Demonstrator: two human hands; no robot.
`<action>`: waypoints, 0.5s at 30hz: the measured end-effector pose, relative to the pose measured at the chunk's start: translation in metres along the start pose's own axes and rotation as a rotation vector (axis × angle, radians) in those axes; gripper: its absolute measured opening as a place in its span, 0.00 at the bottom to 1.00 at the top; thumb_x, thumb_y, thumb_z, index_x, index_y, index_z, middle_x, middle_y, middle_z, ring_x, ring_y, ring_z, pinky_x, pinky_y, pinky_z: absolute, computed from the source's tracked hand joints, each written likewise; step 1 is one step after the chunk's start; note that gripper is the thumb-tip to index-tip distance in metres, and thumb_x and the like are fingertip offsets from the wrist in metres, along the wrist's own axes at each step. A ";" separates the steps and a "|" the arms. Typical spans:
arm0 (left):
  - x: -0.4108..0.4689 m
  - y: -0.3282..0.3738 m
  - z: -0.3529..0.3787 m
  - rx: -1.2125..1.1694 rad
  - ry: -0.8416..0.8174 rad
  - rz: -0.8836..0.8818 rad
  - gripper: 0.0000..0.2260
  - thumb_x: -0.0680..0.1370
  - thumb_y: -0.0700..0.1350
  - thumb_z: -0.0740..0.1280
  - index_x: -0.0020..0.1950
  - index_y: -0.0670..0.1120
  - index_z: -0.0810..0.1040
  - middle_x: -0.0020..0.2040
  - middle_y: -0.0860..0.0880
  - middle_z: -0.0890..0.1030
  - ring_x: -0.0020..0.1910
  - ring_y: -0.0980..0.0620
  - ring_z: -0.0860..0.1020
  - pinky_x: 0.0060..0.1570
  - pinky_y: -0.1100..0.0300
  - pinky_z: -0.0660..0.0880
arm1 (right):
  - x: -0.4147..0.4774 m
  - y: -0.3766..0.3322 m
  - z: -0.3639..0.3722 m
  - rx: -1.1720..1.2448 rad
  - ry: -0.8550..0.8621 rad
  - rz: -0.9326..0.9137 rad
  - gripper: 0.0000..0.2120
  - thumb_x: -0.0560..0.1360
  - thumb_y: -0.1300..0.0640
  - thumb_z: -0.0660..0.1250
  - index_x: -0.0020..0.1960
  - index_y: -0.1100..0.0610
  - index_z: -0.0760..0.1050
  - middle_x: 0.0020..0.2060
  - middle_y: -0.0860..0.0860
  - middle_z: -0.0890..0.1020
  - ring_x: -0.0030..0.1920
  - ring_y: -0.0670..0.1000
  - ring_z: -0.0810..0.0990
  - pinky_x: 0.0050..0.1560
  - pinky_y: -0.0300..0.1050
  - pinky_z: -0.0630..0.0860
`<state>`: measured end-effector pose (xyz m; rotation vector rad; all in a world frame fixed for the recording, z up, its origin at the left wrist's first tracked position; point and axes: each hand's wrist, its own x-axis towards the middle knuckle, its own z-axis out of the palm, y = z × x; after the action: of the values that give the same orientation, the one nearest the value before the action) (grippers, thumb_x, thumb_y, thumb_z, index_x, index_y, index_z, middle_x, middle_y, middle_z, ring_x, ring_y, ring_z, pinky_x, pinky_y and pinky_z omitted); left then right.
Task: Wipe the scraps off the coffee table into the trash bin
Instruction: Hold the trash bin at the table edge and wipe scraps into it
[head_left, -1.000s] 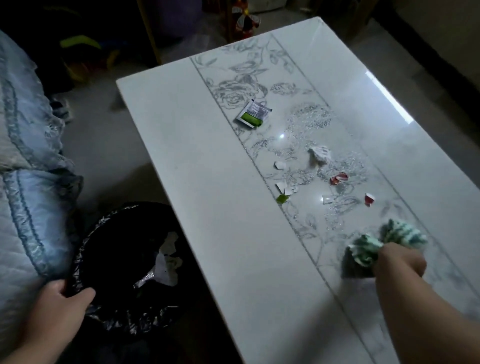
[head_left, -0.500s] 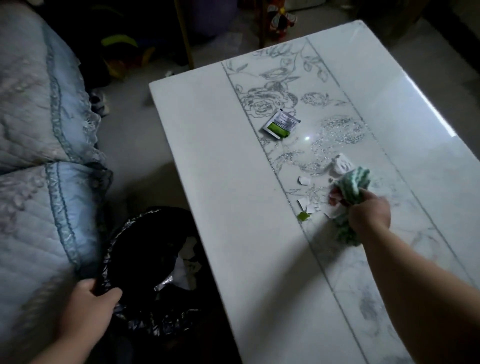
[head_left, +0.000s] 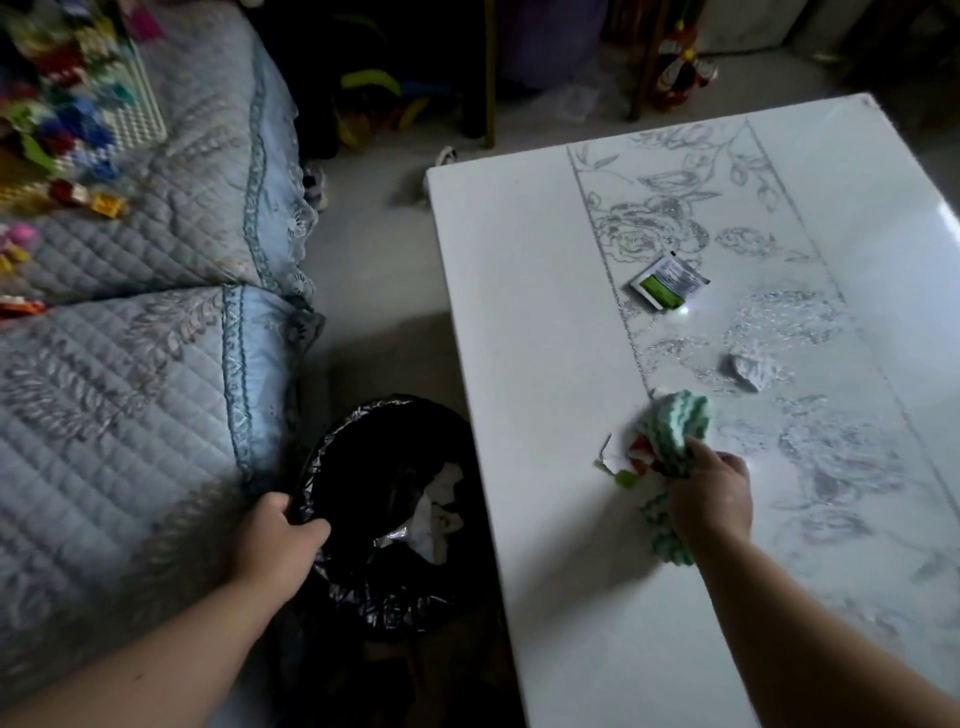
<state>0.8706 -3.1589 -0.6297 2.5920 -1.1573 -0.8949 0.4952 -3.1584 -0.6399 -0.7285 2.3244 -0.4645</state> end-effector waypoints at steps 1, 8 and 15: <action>0.003 -0.001 0.000 0.007 -0.003 0.006 0.19 0.68 0.37 0.72 0.57 0.35 0.76 0.52 0.34 0.80 0.53 0.37 0.79 0.44 0.57 0.65 | -0.004 -0.002 0.005 0.003 -0.010 -0.007 0.26 0.71 0.67 0.59 0.67 0.52 0.71 0.58 0.56 0.70 0.55 0.58 0.72 0.64 0.45 0.65; 0.015 -0.006 -0.002 0.014 -0.020 0.034 0.12 0.66 0.38 0.73 0.48 0.40 0.77 0.34 0.47 0.74 0.40 0.44 0.76 0.41 0.57 0.66 | -0.031 -0.023 0.043 -0.021 -0.069 -0.119 0.25 0.72 0.66 0.59 0.67 0.52 0.72 0.60 0.54 0.72 0.58 0.55 0.73 0.60 0.40 0.65; 0.026 -0.014 0.000 -0.006 -0.060 0.021 0.21 0.66 0.39 0.72 0.58 0.37 0.76 0.49 0.38 0.81 0.52 0.38 0.79 0.47 0.56 0.71 | -0.070 -0.050 0.087 -0.121 -0.187 -0.308 0.24 0.72 0.65 0.60 0.67 0.54 0.71 0.58 0.55 0.73 0.59 0.55 0.73 0.54 0.34 0.63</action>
<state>0.8933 -3.1683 -0.6468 2.5601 -1.1929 -0.9760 0.6175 -3.1670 -0.6450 -1.1478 2.0866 -0.3727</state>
